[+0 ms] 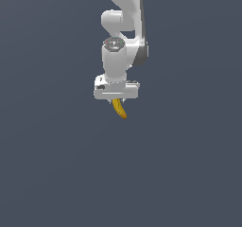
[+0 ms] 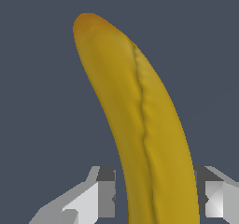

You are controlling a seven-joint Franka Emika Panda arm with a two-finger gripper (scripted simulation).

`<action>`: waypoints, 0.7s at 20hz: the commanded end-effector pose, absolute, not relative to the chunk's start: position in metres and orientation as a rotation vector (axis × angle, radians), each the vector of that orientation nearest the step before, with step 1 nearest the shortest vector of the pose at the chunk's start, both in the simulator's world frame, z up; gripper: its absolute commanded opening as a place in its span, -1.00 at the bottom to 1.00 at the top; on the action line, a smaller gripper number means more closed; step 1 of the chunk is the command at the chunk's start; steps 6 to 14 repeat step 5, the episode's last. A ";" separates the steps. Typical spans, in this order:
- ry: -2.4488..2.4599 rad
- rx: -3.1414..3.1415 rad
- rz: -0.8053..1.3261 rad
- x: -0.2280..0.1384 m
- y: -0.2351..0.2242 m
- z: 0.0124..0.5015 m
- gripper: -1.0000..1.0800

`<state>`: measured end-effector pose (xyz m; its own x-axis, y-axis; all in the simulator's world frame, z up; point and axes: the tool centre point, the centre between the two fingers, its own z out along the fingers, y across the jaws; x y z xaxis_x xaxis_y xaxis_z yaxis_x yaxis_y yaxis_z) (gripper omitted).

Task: Pick up the object and move it to a goal position.

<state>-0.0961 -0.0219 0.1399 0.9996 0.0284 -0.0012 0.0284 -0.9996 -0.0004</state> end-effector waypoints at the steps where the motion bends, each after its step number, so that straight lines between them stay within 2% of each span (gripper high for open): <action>1: -0.046 -3.141 0.000 -0.100 -0.025 0.145 -1.00; 14: -0.046 -3.141 0.000 -0.102 -0.027 0.148 -1.00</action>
